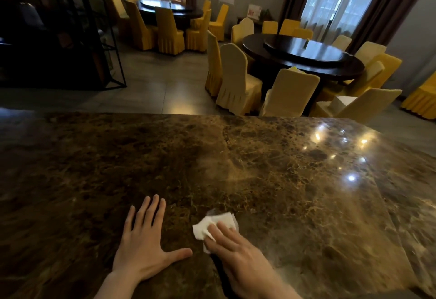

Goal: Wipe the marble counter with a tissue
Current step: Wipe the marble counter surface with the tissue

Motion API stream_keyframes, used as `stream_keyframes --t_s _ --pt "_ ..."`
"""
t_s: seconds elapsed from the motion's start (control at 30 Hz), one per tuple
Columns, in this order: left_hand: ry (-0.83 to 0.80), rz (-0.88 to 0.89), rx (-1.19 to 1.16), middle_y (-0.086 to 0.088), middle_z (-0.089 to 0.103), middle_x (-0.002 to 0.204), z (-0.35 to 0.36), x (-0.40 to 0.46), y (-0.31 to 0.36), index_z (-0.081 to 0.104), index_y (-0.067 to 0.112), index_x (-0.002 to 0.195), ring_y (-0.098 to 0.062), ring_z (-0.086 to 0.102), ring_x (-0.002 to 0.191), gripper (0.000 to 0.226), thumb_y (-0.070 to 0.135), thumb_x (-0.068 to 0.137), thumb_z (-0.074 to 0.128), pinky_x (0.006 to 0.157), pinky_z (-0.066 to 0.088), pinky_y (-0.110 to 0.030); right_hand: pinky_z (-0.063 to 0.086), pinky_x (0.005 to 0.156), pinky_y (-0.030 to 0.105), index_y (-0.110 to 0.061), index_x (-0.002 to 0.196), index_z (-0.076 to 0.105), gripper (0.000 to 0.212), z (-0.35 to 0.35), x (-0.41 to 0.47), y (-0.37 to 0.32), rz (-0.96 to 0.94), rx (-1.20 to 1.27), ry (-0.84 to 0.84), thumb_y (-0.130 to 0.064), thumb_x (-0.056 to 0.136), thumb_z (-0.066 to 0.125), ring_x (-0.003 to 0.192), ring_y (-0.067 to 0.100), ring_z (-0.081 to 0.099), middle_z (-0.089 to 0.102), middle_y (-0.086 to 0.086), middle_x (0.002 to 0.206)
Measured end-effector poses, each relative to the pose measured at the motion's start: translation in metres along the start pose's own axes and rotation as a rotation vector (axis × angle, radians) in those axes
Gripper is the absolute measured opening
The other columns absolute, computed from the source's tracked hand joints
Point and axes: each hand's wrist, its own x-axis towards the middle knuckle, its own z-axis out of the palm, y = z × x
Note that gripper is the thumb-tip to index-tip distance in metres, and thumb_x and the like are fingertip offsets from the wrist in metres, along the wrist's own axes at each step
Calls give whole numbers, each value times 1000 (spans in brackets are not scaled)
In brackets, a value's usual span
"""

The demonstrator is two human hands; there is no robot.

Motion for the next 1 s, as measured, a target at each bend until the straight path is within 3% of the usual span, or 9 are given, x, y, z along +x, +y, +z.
stream_keyframes --t_s 0.13,0.27,0.47,0.53,0.6,0.7,0.87,0.93,1.0 --pt "2 4 -17 11 -32 166 0 0 -1 -26 27 157 -11 -34 151 148 118 48 18 129 -16 -50 0 124 33 -31 157 24 62 -19 56 28 223 -31 93 -18 100 42 154 17 -1 10 -5 168" --pt "10 4 -23 11 -32 166 -1 1 -1 -23 27 159 -11 -34 152 149 118 48 19 128 -18 -49 7 123 36 -26 157 24 55 -25 77 41 488 17 215 -25 103 36 154 19 -1 9 1 168" --pt "-14 -18 -3 11 -31 167 0 0 -1 -24 28 159 -11 -34 151 150 118 46 18 128 -18 -49 -1 123 35 -43 155 21 68 11 36 7 75 24 7 -35 89 35 151 0 -5 11 -19 165" --pt "-14 -22 5 11 -30 168 1 0 0 -25 28 158 -11 -35 151 150 118 45 17 128 -18 -49 6 125 34 -46 154 23 63 -4 31 33 121 -30 45 -31 95 38 151 2 0 13 -22 164" --pt "-5 -16 0 12 -29 168 1 0 0 -25 29 158 -10 -35 151 150 118 45 18 128 -18 -49 16 124 36 -43 153 30 53 -22 45 53 331 -42 174 -28 103 36 153 9 4 16 -18 165" --pt "-9 -15 7 12 -31 167 -2 4 -1 -27 29 156 -10 -36 150 148 118 46 17 127 -19 -49 12 124 39 -33 154 32 50 -23 91 38 564 37 266 -28 104 36 154 18 2 13 -4 168" --pt "-24 -32 9 10 -33 166 -2 4 -1 -29 28 155 -11 -37 150 149 118 45 16 127 -19 -48 -1 122 39 -38 154 24 65 14 88 -2 127 16 38 -34 89 30 153 13 -3 11 -8 167" --pt "-31 -24 17 10 -35 165 -2 2 1 -30 28 155 -12 -38 150 149 118 45 15 127 -18 -49 0 125 38 -39 153 31 63 -1 76 24 129 1 74 -30 91 32 152 7 2 17 -14 165" --pt "-24 -19 -4 11 -34 165 -3 1 1 -28 28 156 -11 -38 150 149 118 45 17 127 -19 -49 7 126 39 -36 152 37 54 -20 77 53 295 -26 160 -25 99 37 152 11 9 23 -12 164"
